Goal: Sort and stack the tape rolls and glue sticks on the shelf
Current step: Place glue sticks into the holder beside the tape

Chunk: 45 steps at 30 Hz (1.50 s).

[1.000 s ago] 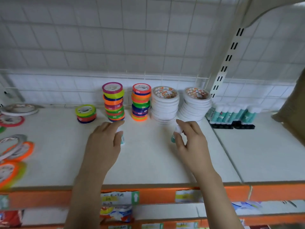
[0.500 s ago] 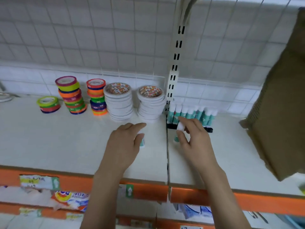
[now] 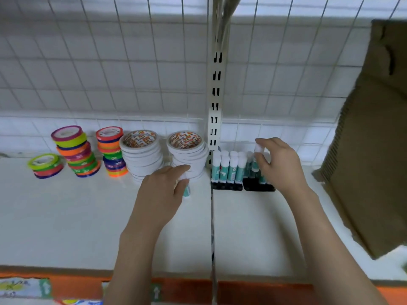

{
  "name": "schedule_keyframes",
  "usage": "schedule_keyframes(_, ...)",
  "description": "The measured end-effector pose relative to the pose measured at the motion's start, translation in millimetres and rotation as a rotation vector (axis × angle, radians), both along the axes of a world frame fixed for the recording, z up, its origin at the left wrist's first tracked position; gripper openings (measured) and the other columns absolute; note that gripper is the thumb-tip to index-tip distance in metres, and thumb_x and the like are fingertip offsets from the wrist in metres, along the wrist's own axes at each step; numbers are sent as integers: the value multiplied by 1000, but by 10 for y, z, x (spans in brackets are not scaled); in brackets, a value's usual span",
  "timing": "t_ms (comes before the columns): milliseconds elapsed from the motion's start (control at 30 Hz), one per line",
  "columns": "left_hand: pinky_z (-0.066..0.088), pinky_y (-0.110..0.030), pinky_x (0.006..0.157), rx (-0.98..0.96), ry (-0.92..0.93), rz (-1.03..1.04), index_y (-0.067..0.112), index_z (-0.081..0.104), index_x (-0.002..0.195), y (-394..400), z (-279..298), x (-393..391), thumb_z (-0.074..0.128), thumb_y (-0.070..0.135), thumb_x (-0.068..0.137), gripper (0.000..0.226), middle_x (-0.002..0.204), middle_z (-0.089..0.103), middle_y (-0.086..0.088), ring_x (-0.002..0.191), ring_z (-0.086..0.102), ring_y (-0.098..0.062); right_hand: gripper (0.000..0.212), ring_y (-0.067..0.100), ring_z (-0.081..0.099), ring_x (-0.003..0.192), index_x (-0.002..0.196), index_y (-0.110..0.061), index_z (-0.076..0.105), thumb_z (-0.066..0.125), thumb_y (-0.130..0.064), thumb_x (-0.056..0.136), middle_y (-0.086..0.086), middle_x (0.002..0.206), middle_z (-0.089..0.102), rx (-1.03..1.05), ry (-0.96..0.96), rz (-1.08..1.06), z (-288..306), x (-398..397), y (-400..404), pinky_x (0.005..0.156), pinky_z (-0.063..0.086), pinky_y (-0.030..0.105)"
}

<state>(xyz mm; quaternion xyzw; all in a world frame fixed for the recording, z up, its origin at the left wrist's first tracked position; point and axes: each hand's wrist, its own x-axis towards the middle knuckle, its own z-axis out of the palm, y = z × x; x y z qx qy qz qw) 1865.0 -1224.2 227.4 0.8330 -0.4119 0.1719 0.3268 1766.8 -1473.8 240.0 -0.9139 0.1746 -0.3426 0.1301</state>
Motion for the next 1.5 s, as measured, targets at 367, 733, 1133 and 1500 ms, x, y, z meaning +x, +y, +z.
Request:
schedule_keyframes(367, 53, -42, 65, 8, 20, -31, 17, 66, 114, -191, -17, 9, 49, 30, 82, 39, 83, 67, -6, 71, 63, -25, 27, 27, 60, 96, 115, -9, 61, 60, -12, 88, 7, 107, 66, 74, 88, 13, -204, -39, -129, 77, 44, 31)
schedule_keyframes(733, 52, -47, 62, 24, 18, -78, 17, 65, 113, -329, 32, -104, 41, 37, 84, 42, 83, 67, -4, 71, 63, -26, 13, 28, 64, 95, 96, -1, 69, 63, -9, 88, 10, 104, 69, 64, -60, 43, -354, -19, -115, 79, 41, 19)
schedule_keyframes(1133, 50, -39, 74, 30, 47, -99, 21, 56, 126, -480, 123, -264, 45, 34, 88, 42, 89, 65, -4, 75, 61, -21, 14, 29, 54, 86, 93, -2, 59, 48, -11, 93, 10, 90, 61, 69, 44, -39, -324, 57, -53, 67, 37, 31)
schedule_keyframes(1500, 40, -32, 86, 51, -72, -188, 19, 55, 126, -1020, 477, -267, 53, 27, 94, 33, 107, 65, -2, 101, 57, -20, 40, 34, 48, 119, 129, 2, 49, 49, 0, 89, 20, 124, 56, 158, 25, -257, -349, -409, -220, 107, 34, 43)
